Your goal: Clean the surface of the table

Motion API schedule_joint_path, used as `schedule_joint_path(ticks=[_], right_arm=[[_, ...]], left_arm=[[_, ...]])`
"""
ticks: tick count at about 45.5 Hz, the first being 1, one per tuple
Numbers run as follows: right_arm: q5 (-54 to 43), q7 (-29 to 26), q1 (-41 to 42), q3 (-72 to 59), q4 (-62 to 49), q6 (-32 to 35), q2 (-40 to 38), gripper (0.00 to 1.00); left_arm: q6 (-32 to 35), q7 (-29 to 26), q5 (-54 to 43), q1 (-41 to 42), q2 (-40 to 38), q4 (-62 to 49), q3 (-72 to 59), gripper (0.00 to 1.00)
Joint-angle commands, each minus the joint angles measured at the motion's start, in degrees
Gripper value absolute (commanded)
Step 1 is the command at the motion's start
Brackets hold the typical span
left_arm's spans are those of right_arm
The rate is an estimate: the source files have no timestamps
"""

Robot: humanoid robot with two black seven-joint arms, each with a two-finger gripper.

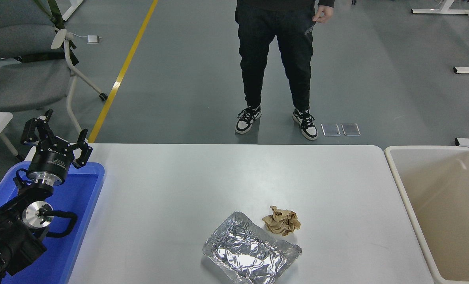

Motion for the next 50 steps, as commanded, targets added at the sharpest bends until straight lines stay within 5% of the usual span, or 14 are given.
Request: schedule_joint_path(ticks=[1, 16, 33, 42, 50], right_arm=[[1.7, -0.1, 0.5, 0.5, 0.0, -0.1, -0.3, 1.00], [13.7, -0.1, 3.0, 3.9, 1.6, 0.6, -0.3, 1.00], [16.0, 0.9, 2.5, 34.3, 11.3, 2.6, -4.3, 1.00], [15.4, 6.0, -7.2, 58.6, 30.6, 5.4, -4.9, 1.00], [11.8, 6.3, -12.8, 65.8, 43.9, 9.2, -4.0, 1.00]], left_arm=[[0.0, 0.0, 0.0, 0.0, 0.0, 0.0, 0.0, 1.00], [0.0, 0.0, 0.0, 0.0, 0.0, 0.0, 0.0, 1.00], [0.0, 0.0, 0.0, 0.0, 0.0, 0.0, 0.0, 1.00], [0.0, 0.0, 0.0, 0.0, 0.0, 0.0, 0.0, 1.00], [0.0, 0.0, 0.0, 0.0, 0.0, 0.0, 0.0, 1.00]])
